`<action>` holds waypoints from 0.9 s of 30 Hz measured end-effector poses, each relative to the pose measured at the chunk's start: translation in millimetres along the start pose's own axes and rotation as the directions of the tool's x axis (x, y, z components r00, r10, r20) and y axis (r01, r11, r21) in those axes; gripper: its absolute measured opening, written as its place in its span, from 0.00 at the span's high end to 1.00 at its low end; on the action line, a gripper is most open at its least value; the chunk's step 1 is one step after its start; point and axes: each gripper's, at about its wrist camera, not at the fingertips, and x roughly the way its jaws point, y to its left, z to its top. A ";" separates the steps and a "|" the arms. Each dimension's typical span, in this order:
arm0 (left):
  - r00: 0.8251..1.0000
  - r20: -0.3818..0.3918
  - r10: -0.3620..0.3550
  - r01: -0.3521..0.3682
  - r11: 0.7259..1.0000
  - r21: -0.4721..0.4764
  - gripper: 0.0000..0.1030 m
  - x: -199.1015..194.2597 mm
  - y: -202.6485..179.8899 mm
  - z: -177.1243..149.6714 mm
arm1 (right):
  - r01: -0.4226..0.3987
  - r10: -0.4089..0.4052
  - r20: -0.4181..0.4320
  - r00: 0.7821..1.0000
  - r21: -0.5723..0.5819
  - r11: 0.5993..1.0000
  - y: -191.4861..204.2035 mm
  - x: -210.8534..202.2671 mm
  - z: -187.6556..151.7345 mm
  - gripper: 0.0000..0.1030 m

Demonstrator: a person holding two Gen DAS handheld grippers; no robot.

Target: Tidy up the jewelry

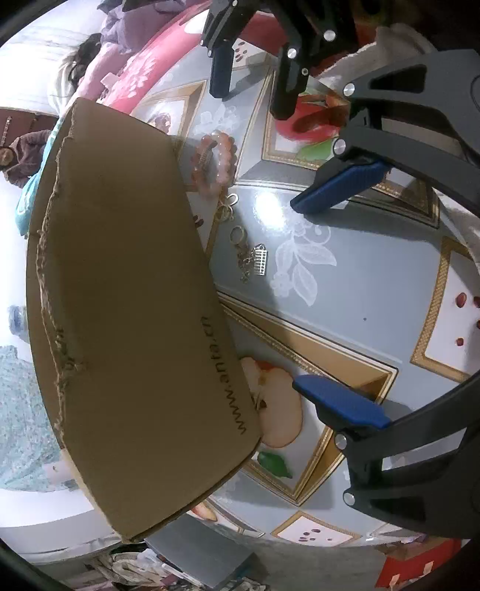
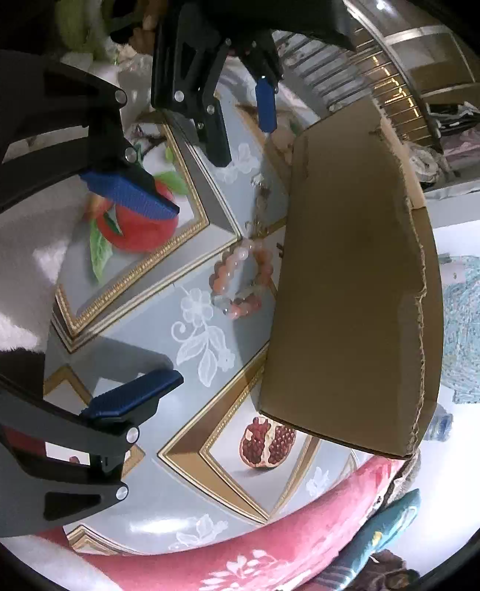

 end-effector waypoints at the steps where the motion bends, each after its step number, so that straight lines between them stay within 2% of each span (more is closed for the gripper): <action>1: 1.000 -0.001 0.001 -0.001 1.000 -0.004 0.15 0.9 0.8 0.4 | 0.007 -0.007 0.002 1.000 -0.005 1.000 0.4 0.7 0.5 0.21; 7: 1.000 0.000 0.008 -0.008 1.000 0.001 0.11 6.2 0.8 4.6 | 0.050 -0.049 0.014 0.999 -0.041 0.998 6.3 3.3 -2.6 0.16; 13: 1.000 0.004 0.014 -0.014 1.000 -0.002 0.08 8.1 -0.1 4.2 | 0.056 -0.055 0.018 0.998 -0.027 0.998 11.7 5.9 -1.7 0.13; 21: 1.000 0.014 0.019 -0.019 1.000 0.003 0.07 8.0 0.8 3.0 | 0.076 -0.075 0.018 0.997 -0.035 0.996 18.7 13.4 -1.4 0.07; 27: 1.000 0.016 0.021 -0.021 1.000 0.004 0.07 8.5 -0.5 1.6 | 0.085 -0.084 0.017 0.996 -0.033 0.996 21.0 15.8 -1.2 0.06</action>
